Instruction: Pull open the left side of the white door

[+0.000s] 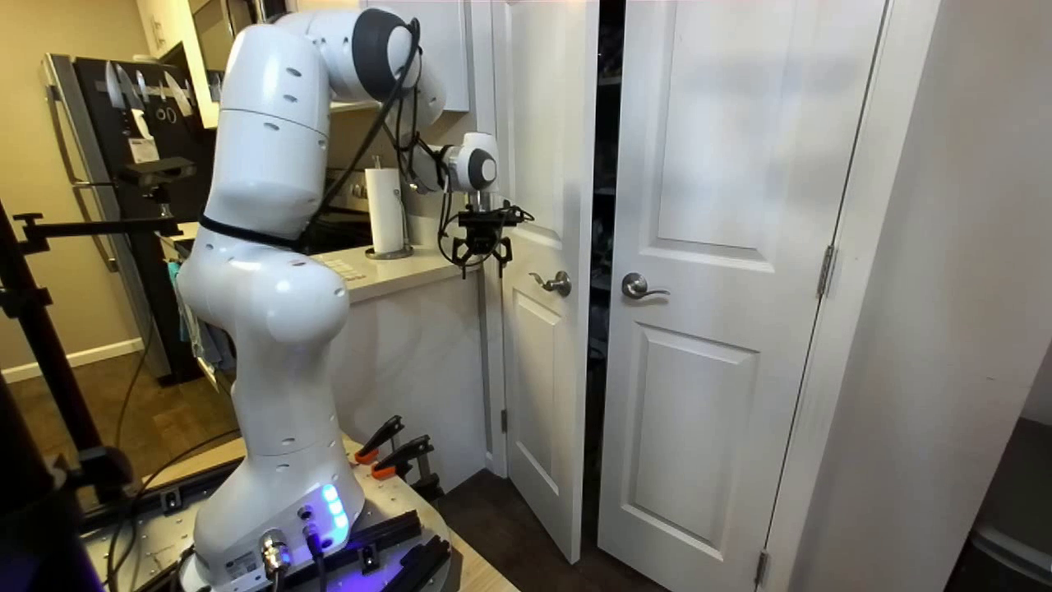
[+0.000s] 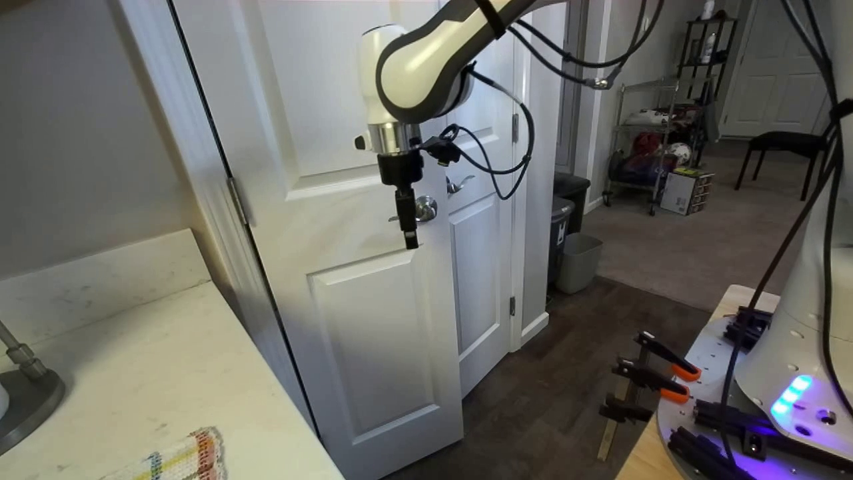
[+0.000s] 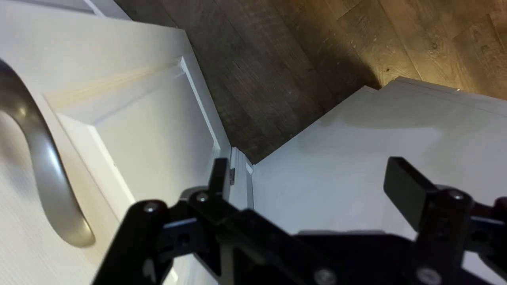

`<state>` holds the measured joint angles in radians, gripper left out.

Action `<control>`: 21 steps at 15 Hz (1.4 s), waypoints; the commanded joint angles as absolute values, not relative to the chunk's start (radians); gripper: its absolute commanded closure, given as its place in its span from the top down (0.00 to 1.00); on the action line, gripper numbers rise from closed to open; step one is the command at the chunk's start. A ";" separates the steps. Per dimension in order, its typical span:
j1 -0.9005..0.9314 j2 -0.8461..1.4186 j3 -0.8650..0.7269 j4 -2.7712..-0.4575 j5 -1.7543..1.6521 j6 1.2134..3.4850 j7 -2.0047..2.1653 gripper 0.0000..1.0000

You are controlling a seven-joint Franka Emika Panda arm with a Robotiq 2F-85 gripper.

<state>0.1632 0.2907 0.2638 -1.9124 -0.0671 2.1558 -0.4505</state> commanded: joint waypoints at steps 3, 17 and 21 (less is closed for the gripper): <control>0.113 -0.030 0.209 -2.245 -0.012 2.179 -0.451 1.00; 0.023 -0.157 0.020 -2.316 -0.345 2.170 -0.361 1.00; 0.000 -0.108 -0.010 -2.248 -0.353 2.250 -0.332 1.00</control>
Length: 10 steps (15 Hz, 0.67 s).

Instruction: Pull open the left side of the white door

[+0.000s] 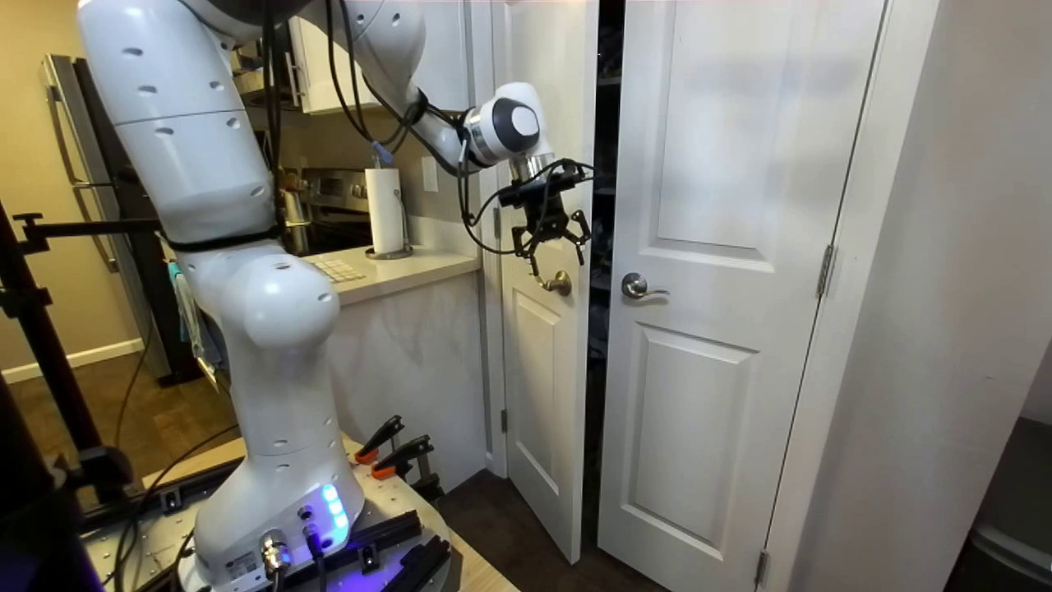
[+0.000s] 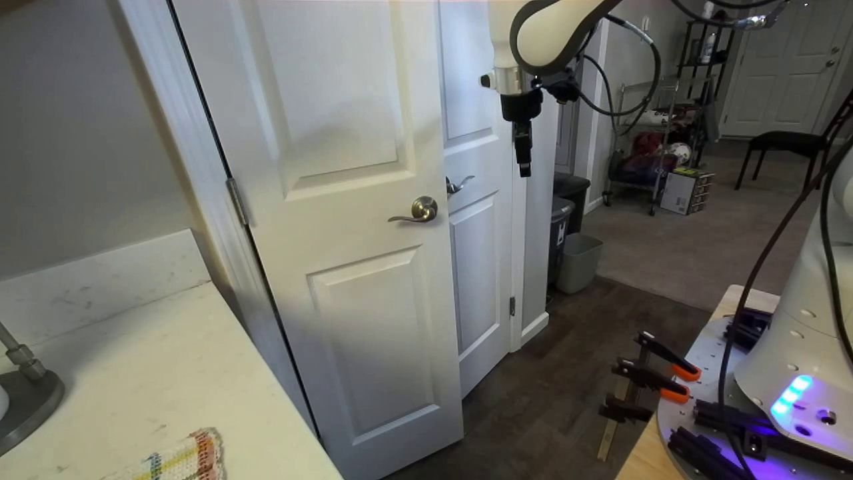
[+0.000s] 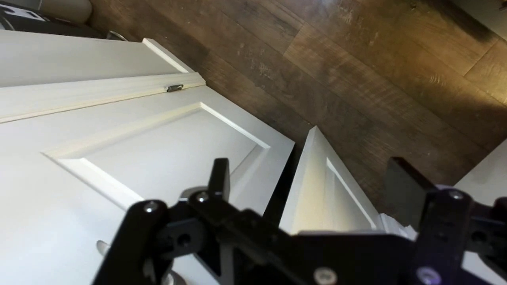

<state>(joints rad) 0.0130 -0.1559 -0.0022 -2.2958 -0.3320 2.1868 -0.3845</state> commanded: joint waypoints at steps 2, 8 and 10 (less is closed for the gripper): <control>0.003 -0.078 -0.014 -2.225 -0.321 2.330 -0.321 1.00; 0.003 -0.082 -0.013 -2.227 -0.326 2.313 -0.342 1.00; 0.003 -0.082 -0.013 -2.227 -0.326 2.313 -0.342 1.00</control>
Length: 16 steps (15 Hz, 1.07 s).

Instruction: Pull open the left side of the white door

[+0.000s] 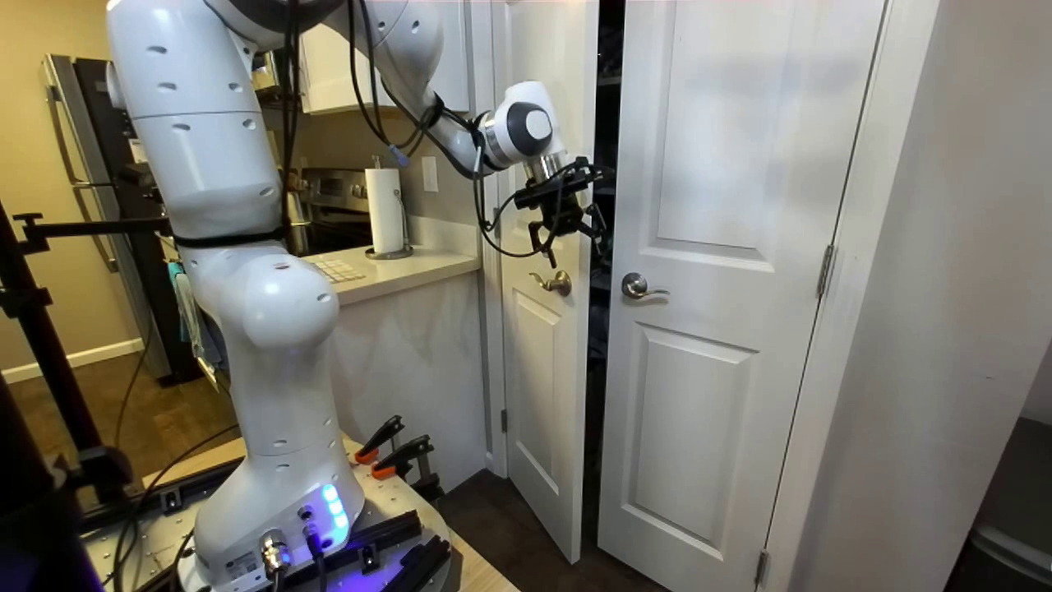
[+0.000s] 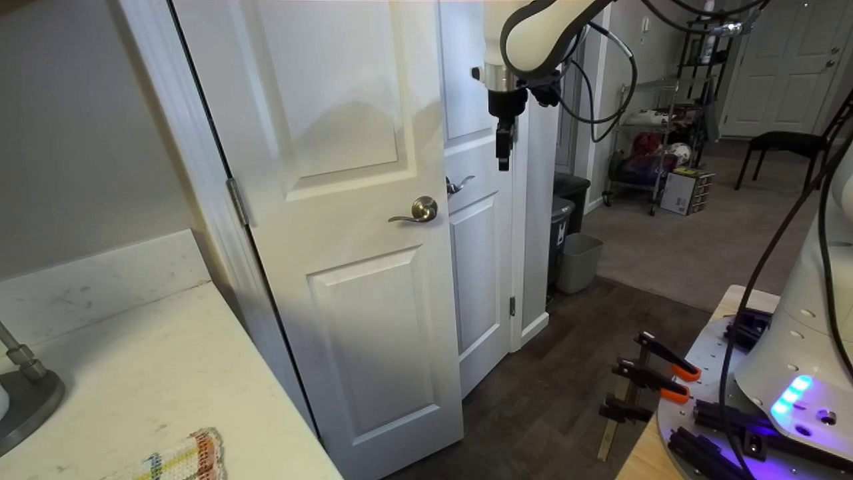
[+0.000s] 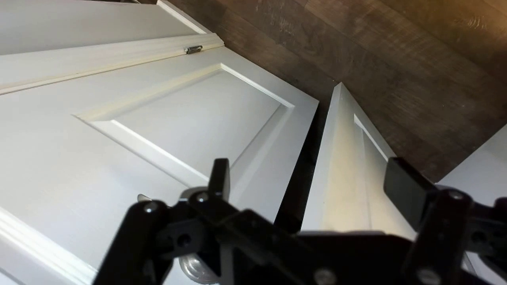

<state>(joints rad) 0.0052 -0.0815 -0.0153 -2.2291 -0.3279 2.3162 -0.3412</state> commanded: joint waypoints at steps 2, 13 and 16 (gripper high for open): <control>-0.007 -0.070 -0.024 -2.231 -0.340 2.346 -0.361 1.00; 0.012 0.023 -0.021 -2.161 0.337 2.582 -1.147 1.00; -0.004 0.034 -0.009 -2.104 0.515 2.544 -1.354 1.00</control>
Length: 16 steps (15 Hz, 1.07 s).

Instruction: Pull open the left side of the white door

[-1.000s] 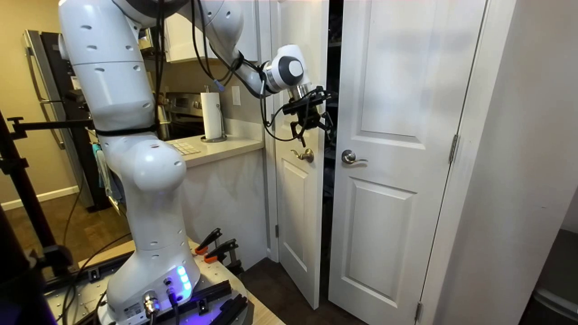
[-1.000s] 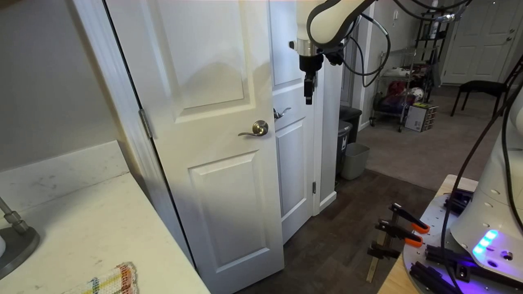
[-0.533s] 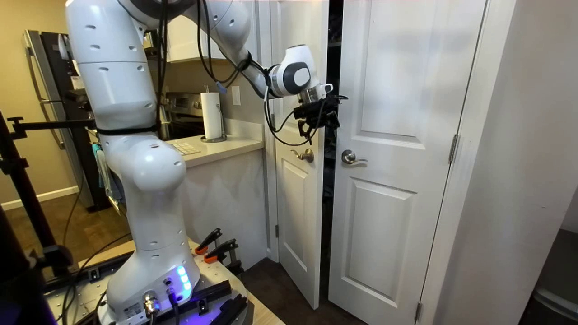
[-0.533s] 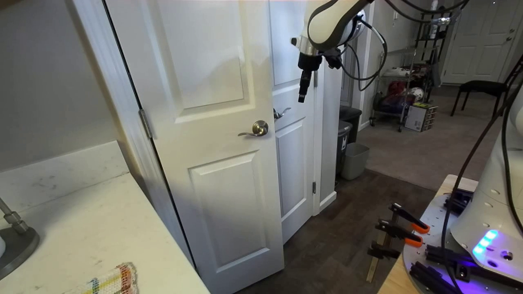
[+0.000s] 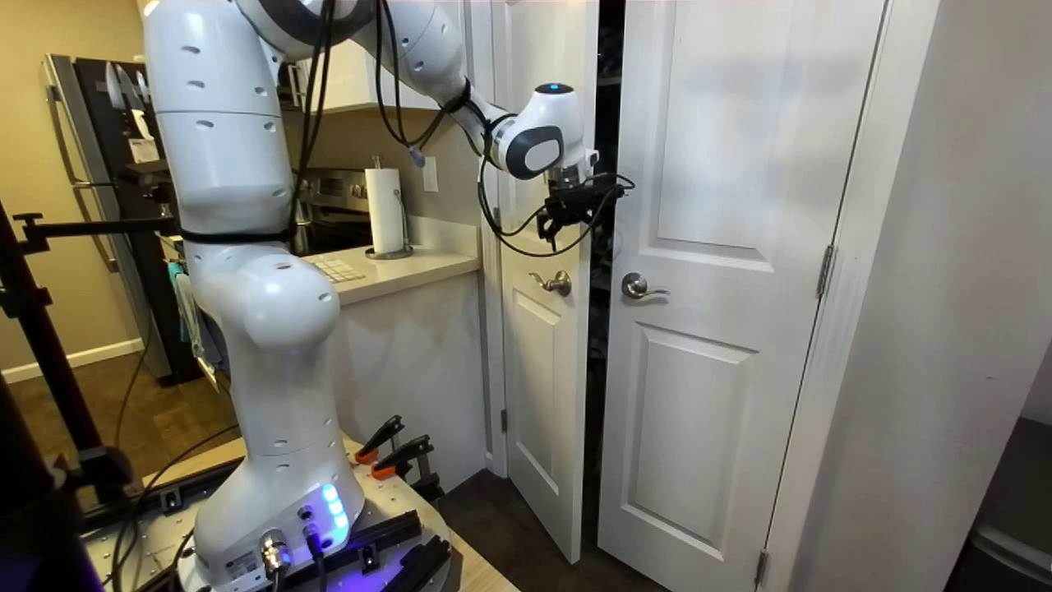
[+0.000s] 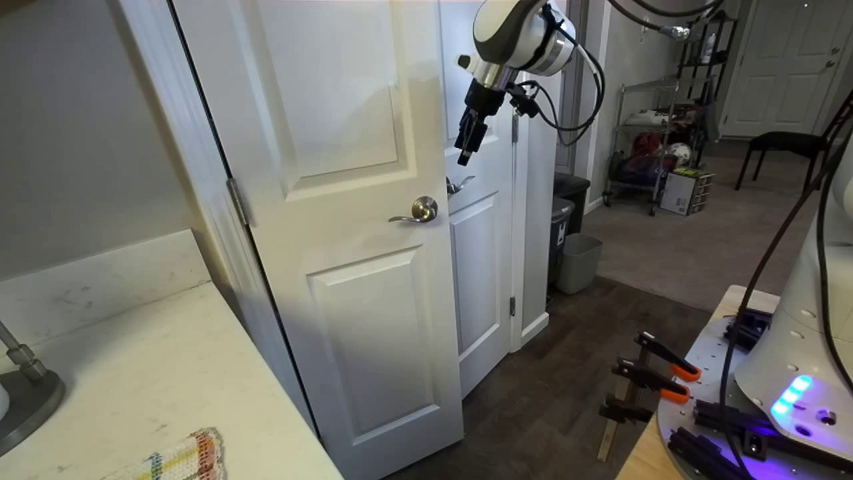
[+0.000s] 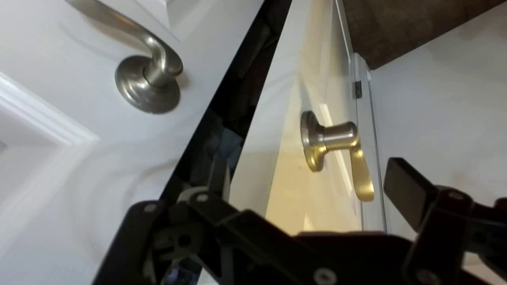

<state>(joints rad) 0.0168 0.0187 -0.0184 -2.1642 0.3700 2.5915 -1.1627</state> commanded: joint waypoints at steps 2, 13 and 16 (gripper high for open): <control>-0.019 0.040 -0.019 -2.075 0.625 2.510 -1.491 1.00; -0.099 0.136 -0.051 -2.026 0.935 2.353 -1.791 1.00; -0.102 0.172 -0.047 -1.983 0.939 2.345 -1.788 1.00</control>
